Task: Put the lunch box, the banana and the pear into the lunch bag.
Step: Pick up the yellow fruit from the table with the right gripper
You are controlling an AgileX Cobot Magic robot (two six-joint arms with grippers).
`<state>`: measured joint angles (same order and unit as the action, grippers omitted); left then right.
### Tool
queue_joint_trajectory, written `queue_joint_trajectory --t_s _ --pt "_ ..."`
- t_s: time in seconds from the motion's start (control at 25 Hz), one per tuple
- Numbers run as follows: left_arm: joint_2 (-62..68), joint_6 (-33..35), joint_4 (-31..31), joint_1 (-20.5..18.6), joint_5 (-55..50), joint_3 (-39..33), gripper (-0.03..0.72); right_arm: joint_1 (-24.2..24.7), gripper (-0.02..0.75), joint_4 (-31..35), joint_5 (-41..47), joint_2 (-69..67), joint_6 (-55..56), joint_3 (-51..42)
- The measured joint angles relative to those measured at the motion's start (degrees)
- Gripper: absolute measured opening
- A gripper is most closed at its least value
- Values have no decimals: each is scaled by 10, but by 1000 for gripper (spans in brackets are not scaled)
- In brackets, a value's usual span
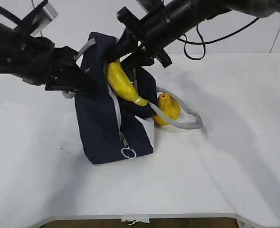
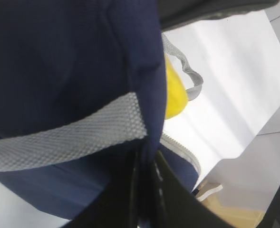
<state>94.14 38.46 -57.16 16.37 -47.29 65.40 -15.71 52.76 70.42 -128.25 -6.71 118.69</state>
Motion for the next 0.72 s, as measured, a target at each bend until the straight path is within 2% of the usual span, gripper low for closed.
queue_joint_trajectory --t_s 0.32,0.48,0.52,0.64,0.72 --pt "0 0 0 0 -42 0 6 0 276 9 0 -16 0 0" --pt "0 0 0 0 -50 0 6 0 356 8 -1 -16 -1 0" --pt "0 0 0 0 -51 0 6 0 410 8 -1 -16 -1 0" --pt "0 0 0 0 -53 0 6 0 504 8 -1 -16 -1 0" --pt "0 0 0 0 -54 0 6 0 536 6 -1 -16 -1 0"
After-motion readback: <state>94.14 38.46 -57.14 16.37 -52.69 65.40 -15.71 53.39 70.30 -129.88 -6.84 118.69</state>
